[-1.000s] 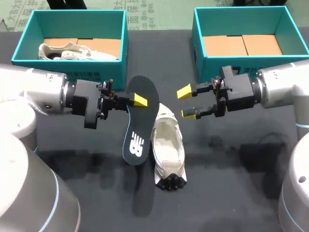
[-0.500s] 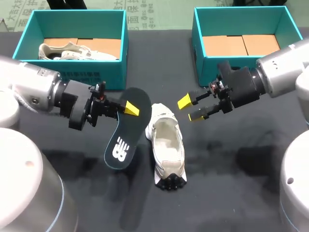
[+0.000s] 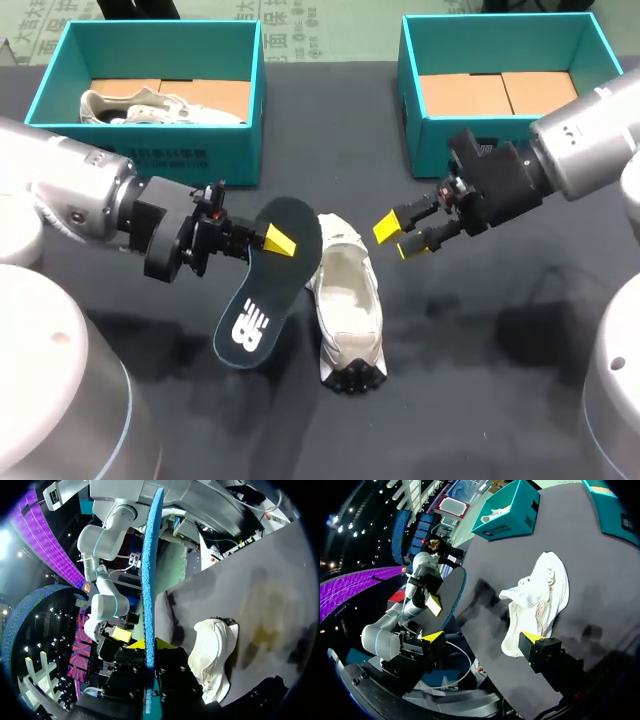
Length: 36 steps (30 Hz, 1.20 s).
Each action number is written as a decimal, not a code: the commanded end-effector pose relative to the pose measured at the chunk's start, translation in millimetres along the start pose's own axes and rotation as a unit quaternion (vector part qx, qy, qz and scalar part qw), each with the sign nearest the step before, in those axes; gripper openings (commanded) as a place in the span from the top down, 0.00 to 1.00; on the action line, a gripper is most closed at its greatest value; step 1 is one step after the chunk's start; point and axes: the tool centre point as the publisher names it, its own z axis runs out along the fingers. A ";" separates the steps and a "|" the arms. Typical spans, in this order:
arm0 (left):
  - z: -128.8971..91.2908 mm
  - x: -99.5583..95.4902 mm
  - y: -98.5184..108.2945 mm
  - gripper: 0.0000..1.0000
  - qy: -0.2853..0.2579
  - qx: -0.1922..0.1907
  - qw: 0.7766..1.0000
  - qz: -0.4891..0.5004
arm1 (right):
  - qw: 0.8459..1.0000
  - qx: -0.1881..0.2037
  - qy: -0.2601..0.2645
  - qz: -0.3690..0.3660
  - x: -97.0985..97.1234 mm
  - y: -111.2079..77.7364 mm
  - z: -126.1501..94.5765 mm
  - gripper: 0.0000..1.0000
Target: Take the shoe out of the shoebox, open the shoe tongue, remove and reinsert the insole, then place the shoe into the shoebox
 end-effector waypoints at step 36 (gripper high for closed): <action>46.0 16.0 -46.4 1.00 -0.098 0.073 0.979 -0.166 | 0.970 0.028 -0.114 -0.214 -46.6 -40.3 -3.4 0.00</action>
